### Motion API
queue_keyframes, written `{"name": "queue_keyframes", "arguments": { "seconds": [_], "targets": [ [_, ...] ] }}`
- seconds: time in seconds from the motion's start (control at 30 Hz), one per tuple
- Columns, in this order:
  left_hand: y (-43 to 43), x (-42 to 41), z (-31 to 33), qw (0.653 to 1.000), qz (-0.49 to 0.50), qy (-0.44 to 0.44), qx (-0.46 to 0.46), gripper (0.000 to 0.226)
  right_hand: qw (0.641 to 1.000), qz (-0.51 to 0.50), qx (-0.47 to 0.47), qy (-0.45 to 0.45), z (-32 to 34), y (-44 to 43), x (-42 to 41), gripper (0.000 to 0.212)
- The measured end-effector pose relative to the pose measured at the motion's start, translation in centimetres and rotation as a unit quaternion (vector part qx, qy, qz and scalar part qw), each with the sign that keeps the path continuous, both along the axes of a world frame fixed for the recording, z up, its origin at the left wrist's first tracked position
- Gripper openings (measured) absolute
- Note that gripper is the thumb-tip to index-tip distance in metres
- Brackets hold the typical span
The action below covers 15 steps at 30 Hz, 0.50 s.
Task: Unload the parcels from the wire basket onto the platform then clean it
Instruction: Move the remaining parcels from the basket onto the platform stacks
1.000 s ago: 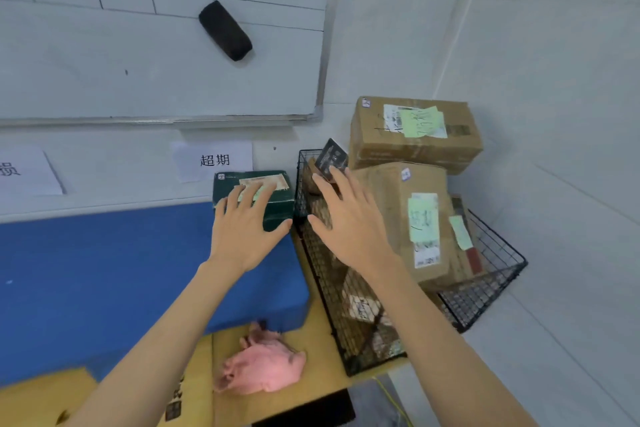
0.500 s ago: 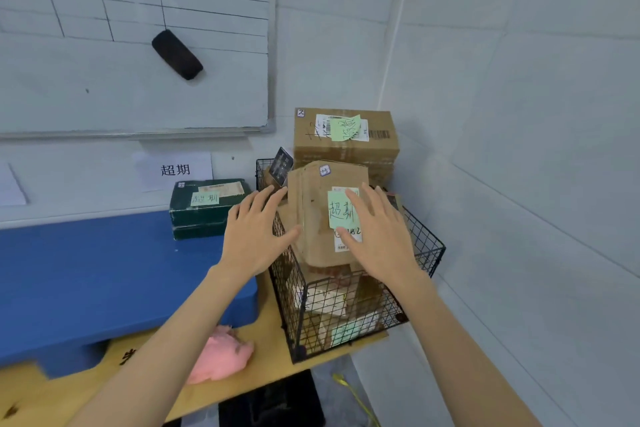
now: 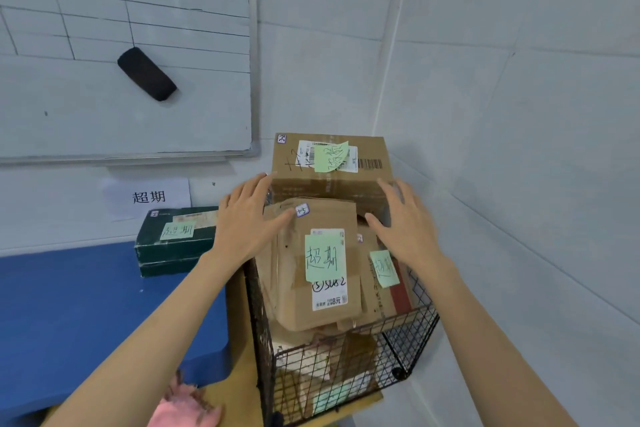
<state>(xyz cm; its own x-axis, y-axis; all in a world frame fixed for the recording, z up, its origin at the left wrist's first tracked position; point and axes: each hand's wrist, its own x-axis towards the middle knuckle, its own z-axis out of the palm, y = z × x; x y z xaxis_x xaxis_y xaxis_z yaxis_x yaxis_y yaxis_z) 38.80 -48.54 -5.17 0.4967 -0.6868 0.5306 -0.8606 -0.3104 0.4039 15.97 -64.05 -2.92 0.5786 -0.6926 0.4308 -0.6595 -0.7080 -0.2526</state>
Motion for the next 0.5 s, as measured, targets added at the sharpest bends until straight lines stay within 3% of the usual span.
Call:
{"name": "queue_keyframes", "arguments": {
  "seconds": [0.3,0.5],
  "targets": [
    [-6.4,4.0,1.5,0.999,0.006,0.025,-0.029,0.085,0.999,-0.002,0.031,-0.014,1.3,-8.5,3.0,0.074],
    [-8.5,5.3,1.3,0.995,-0.011,0.097,-0.021,0.077,0.996,0.039,0.085,-0.008,0.8,-11.6,4.1,0.086]
  ]
}}
